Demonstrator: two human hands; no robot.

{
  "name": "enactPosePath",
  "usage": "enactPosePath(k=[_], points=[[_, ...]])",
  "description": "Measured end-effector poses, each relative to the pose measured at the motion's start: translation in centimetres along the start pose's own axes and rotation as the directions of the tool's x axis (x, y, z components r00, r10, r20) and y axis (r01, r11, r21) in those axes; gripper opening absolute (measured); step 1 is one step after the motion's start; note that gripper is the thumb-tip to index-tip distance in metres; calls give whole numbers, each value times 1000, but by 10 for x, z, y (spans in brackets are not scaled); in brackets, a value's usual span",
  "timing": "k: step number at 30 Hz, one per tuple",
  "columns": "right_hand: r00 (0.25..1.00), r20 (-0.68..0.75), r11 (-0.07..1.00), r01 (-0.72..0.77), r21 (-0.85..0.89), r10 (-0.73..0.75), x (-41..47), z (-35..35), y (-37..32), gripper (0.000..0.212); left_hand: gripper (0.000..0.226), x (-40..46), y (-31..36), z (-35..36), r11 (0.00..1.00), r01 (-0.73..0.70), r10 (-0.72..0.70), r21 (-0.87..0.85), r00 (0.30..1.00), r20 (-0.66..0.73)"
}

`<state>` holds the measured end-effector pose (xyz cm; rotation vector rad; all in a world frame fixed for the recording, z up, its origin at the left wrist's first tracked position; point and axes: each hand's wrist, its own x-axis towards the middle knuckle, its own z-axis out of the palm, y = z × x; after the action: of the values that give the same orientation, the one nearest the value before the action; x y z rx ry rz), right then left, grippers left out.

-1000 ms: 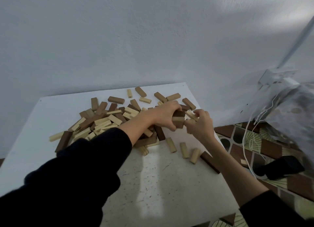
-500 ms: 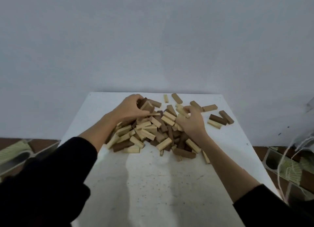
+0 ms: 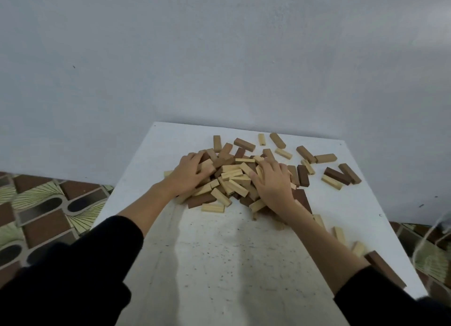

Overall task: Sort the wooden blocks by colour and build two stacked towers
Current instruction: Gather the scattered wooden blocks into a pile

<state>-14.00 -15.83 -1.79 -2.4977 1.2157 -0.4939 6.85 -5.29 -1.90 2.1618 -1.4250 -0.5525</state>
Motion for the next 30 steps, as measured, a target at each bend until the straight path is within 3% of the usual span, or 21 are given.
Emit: enactPosePath(k=[7,13,18,23,26,30], points=[[995,-96,999,-37,32,40,-23,-20,7,52,58,-7,27,-6,998,-65,63,-15,993,-98],[948,-196,965,-261,-24,252,-78,-46,51,39,50,-14,95,22,942,-337,336,5,940,-63],[843,-144,834,-535,-134,518,-119,-61,82,43,39,-24,152,74,754,-628,619,194,778,108],[792,-104,766,-608,-208,601,-153,-75,97,40,33,-28,184,120,582,-749,697,316,660,279],[780,-134,741,-624,-249,612,-165,-79,103,36,32,-26,194,138,479,-740,658,472,659,364],[772,-132,767,-635,-95,622,-164,-81,108,33,35,-27,206,147,403,-706,601,583,684,413]])
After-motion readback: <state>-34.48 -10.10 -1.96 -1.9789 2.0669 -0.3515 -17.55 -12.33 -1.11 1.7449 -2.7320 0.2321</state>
